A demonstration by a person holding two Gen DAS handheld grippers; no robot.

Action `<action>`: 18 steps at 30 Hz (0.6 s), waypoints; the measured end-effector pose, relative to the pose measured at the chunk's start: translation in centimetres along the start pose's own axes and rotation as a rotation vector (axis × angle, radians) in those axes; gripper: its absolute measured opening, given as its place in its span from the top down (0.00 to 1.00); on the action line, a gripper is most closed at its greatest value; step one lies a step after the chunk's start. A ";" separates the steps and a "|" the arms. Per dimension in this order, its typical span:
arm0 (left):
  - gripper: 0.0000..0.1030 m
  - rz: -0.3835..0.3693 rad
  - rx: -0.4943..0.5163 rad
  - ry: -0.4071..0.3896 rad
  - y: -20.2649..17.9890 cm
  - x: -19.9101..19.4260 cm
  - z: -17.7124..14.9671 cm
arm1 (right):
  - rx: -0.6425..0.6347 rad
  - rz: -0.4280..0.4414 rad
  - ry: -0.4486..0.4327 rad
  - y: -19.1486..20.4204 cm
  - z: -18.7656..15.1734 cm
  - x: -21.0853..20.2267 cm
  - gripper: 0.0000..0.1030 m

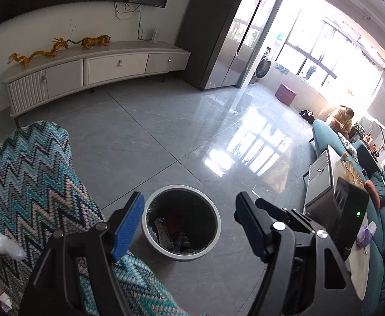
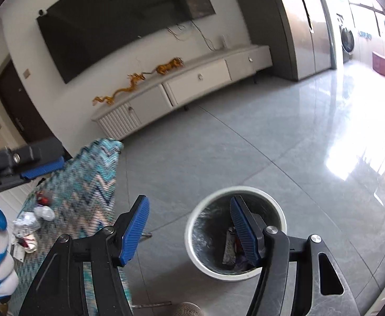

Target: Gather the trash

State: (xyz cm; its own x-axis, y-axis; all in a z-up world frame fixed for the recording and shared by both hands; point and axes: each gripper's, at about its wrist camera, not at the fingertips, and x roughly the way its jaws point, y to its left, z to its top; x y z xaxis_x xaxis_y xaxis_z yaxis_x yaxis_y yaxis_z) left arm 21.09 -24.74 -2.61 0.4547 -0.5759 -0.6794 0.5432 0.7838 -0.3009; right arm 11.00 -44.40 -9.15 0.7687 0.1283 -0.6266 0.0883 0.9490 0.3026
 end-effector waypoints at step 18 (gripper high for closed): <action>0.32 0.159 -0.006 -0.244 6.6 -19.3 -7.3 | -0.232 0.151 -0.169 16.5 0.4 -9.0 0.40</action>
State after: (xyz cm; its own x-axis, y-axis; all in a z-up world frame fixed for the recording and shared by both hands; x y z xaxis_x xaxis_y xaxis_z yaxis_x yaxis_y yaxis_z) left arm 10.73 -6.75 3.67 0.6906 -0.4841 -0.5373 0.4475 0.8697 -0.2085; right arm 5.74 -29.97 1.78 0.8580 0.2418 -0.4531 -0.1668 0.9656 0.1994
